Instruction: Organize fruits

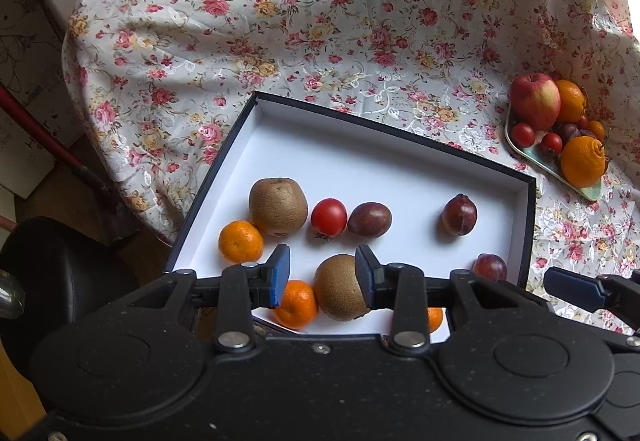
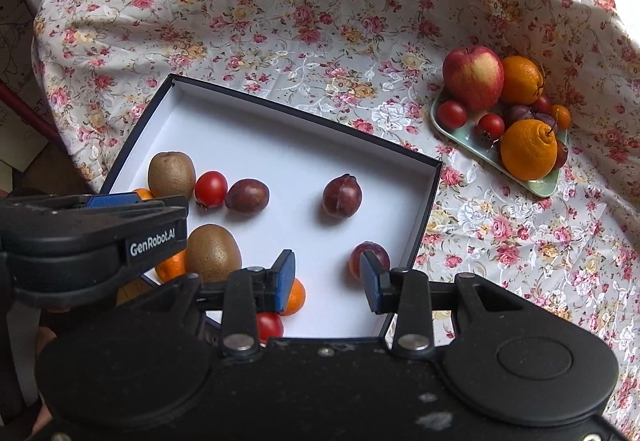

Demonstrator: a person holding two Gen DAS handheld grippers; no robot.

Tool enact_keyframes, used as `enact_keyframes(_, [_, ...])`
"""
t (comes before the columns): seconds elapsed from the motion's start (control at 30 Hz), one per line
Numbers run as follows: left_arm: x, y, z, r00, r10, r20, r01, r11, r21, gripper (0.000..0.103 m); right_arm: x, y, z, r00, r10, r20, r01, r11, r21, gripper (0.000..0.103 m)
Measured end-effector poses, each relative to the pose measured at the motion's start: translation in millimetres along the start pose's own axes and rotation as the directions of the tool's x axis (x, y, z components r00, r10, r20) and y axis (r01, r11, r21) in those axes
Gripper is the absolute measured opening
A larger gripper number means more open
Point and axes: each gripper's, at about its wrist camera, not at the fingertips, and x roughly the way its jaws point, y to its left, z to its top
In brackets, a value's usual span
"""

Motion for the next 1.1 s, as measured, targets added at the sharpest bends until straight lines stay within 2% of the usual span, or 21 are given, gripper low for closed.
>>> enact_keyframes(0.13, [-11.1, 1.7, -9.1, 1.000, 0.009, 0.029, -0.009, 1.000, 0.003, 0.047, -5.6, 3.6, -10.2, 0.999, -0.042, 0.029, 0.042, 0.999, -0.011, 0.039])
enact_keyframes(0.23, [-18.1, 5.5, -12.7, 0.999, -0.020, 0.036, 0.021, 0.999, -0.032, 0.047, -6.8, 1.2, -16.6, 1.000, 0.004, 0.013, -0.004, 1.000, -0.001, 0.039])
enact_keyframes(0.33, [-27.2, 3.1, -17.8, 0.998, -0.023, 0.061, 0.025, 0.999, -0.023, 0.047, -8.6, -3.8, -24.1, 0.999, 0.035, 0.014, -0.035, 0.999, 0.039, 0.039])
enact_keyframes(0.53, [-42.4, -0.7, -28.1, 0.994, -0.007, 0.109, 0.007, 1.000, -0.001, 0.047, -20.1, -10.5, -39.8, 0.998, -0.012, 0.069, 0.007, 0.997, 0.083, 0.039])
enact_keyframes(0.63, [-44.9, 2.0, -31.8, 0.994, -0.011, 0.104, 0.012, 1.000, -0.007, 0.047, -25.9, -15.1, -46.1, 0.995, -0.008, 0.097, -0.003, 0.994, 0.112, 0.039])
enact_keyframes(0.8, [-50.2, 6.4, -38.0, 0.993, -0.010, 0.114, 0.013, 1.000, -0.021, 0.047, -37.2, -23.7, -58.5, 0.986, -0.004, 0.168, -0.035, 0.972, 0.231, 0.039])
enact_keyframes(0.93, [-51.2, 7.1, -43.0, 0.995, -0.043, 0.091, 0.044, 0.999, -0.005, 0.047, -41.6, -22.4, -61.7, 0.986, 0.003, 0.165, -0.035, 0.981, 0.193, 0.039])
enact_keyframes(1.1, [-52.0, 4.2, -47.4, 0.993, -0.075, 0.090, 0.075, 0.997, 0.010, 0.047, -41.8, -18.1, -67.2, 0.986, -0.039, 0.163, 0.014, 0.988, 0.156, 0.039])
